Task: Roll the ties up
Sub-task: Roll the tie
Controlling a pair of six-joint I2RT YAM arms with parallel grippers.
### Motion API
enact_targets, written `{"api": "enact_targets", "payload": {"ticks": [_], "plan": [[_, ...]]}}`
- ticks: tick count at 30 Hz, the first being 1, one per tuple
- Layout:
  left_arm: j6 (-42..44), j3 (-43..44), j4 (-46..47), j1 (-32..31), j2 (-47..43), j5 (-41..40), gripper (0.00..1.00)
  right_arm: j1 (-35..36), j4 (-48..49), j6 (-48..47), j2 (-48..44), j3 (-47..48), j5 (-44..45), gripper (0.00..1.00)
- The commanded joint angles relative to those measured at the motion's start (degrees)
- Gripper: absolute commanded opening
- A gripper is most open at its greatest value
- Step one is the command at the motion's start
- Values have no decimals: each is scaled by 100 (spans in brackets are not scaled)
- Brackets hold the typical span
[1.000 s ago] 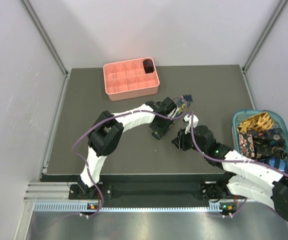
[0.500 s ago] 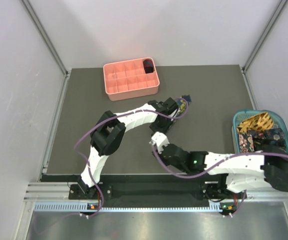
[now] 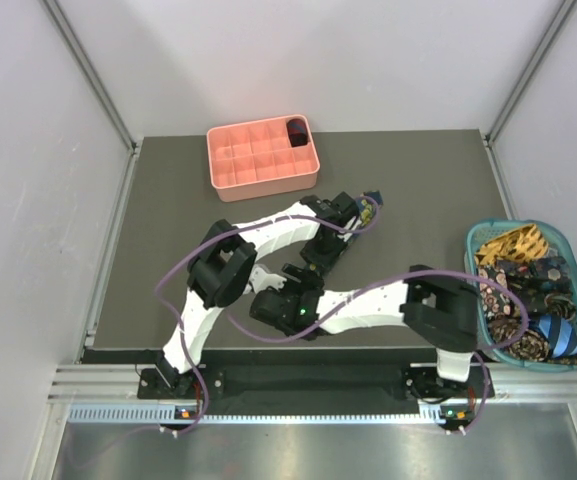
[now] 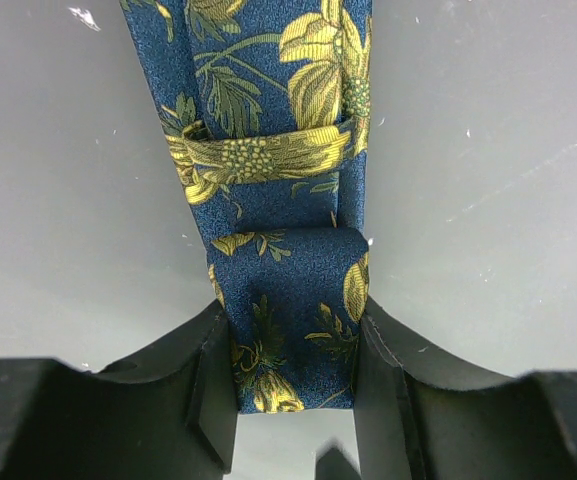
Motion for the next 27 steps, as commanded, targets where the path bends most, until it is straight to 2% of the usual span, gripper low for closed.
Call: {"api": "enact_targets", "payload": {"ticks": [1,14,23,27], "plan": [[-18,-135,-1461,-53,566,353,27,-31,-629,-259,439,538,790,69],[-45,340,-1717,0,927,291,28,-532,-674,-514,1591,1023,993,73],[-18,613,-1831,17,1173,344,29,-1068,-919,-461,1741,1093,378,64],[8,604,-1805,17,1165,353,30,-1261,-999,-408,1890,1076,158,56]]}}
